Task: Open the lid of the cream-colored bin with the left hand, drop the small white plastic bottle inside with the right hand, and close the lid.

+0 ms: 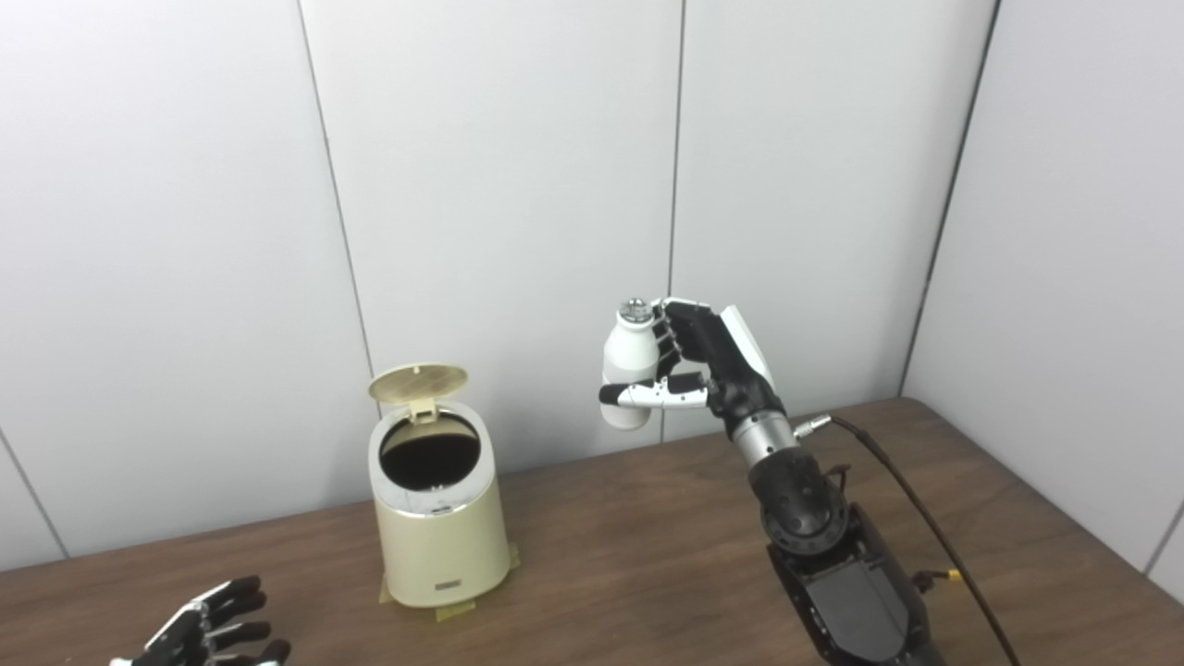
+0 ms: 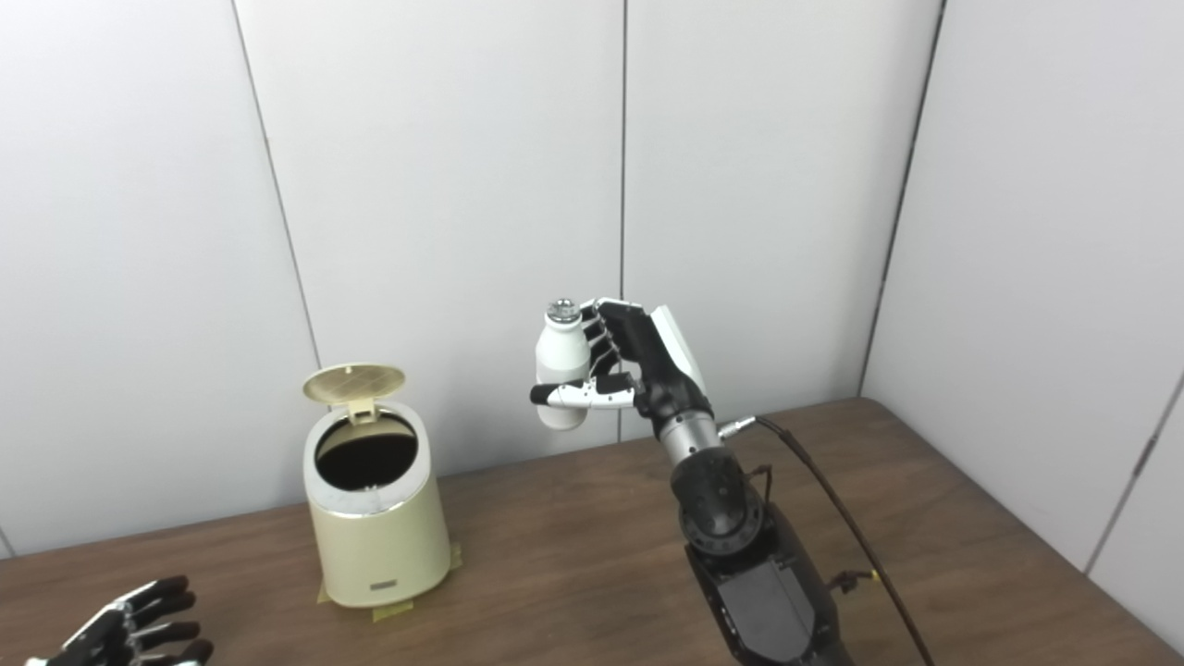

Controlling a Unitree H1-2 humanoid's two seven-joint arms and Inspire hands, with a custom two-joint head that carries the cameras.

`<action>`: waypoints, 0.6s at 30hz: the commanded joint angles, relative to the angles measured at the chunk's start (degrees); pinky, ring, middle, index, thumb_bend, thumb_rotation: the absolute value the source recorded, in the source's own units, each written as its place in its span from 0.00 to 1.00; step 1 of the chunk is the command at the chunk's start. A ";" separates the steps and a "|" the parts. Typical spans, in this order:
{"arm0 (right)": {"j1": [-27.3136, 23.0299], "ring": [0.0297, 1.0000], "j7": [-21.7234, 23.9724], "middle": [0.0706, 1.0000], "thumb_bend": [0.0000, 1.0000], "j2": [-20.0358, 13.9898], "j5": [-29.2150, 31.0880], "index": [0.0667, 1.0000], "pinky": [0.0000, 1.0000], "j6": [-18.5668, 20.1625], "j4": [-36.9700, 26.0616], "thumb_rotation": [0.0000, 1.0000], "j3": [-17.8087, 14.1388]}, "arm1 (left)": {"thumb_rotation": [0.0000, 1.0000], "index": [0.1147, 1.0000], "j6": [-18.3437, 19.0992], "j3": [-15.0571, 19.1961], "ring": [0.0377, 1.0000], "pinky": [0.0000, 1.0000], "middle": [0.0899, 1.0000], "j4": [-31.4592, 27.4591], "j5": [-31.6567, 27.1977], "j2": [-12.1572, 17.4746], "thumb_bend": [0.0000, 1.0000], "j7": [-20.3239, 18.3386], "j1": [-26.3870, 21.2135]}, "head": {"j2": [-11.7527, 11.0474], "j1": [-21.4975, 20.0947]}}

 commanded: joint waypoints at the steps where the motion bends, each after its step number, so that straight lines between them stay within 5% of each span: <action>1: -3.25 0.37 0.63 0.44 0.51 -0.29 -1.20 0.51 0.32 -0.06 -2.28 0.00 0.46 | 0.00 0.74 -3.02 -0.07 0.66 0.54 0.73 -0.57 0.02 -0.29 0.56 0.69 -2.65 | -0.07 1.08; 10: -4.63 0.38 2.77 0.45 0.52 2.21 1.60 0.49 0.33 -4.73 0.97 0.00 0.86 | 0.15 0.73 -3.87 -0.76 0.65 0.56 0.71 0.99 1.16 -2.30 0.66 1.84 -2.25 | -0.12 8.67; 18: -5.25 0.36 3.94 0.45 0.51 4.17 1.00 0.51 0.32 -5.10 0.58 0.00 2.40 | 0.18 0.73 -4.32 -1.29 0.65 0.56 0.70 0.80 2.45 -3.12 0.66 2.50 -2.25 | 0.21 10.62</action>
